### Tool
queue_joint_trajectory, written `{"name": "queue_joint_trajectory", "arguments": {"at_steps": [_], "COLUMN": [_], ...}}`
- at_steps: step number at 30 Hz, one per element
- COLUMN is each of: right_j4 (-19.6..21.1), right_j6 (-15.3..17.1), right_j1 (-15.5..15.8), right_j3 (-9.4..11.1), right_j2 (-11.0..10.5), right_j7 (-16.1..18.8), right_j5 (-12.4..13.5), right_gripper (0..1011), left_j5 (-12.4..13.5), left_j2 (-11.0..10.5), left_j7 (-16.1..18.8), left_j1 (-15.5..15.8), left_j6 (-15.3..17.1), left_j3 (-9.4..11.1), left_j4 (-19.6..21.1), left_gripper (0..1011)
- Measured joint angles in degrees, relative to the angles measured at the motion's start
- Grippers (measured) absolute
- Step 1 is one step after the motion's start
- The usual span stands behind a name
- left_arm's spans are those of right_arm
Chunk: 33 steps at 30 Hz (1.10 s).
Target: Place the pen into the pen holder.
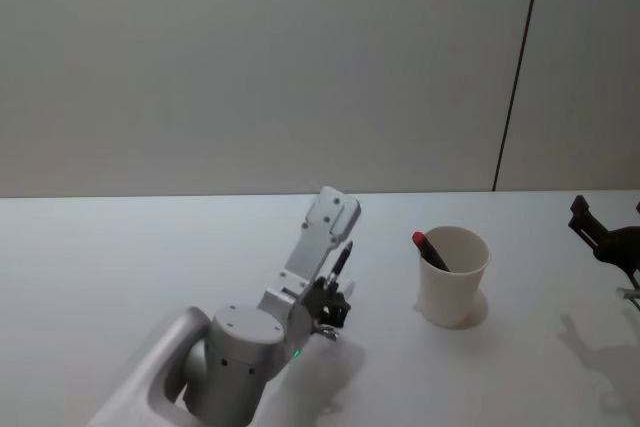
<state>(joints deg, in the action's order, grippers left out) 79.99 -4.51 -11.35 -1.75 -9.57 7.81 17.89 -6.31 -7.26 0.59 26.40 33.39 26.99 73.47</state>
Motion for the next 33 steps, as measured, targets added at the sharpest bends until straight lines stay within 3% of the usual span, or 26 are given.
{"name": "queue_joint_trajectory", "arguments": {"at_steps": [11,20,32,33], "right_j4": [0.0,0.0,0.0,0.0], "right_j6": [0.0,0.0,0.0,0.0], "right_j1": [0.0,0.0,0.0,0.0], "right_j3": [0.0,0.0,0.0,0.0], "right_j2": [0.0,0.0,0.0,0.0], "right_j7": [0.0,0.0,0.0,0.0], "right_j5": [0.0,0.0,0.0,0.0], "right_gripper": [1001,1002,1001,1001], "left_j5": [2.4,4.1,5.7,5.7], "left_j2": [-2.1,-3.8,-6.1,-6.1], "left_j7": [1.0,0.5,-3.9,-3.9], "left_j1": [-1.8,-3.3,-4.8,-4.8], "left_j6": [-6.2,-13.3,-28.2,-28.2], "left_j3": [-1.1,-1.8,-2.7,-2.7], "left_j4": [4.7,7.1,8.3,8.3], "left_gripper": [127,127,127,127]}}
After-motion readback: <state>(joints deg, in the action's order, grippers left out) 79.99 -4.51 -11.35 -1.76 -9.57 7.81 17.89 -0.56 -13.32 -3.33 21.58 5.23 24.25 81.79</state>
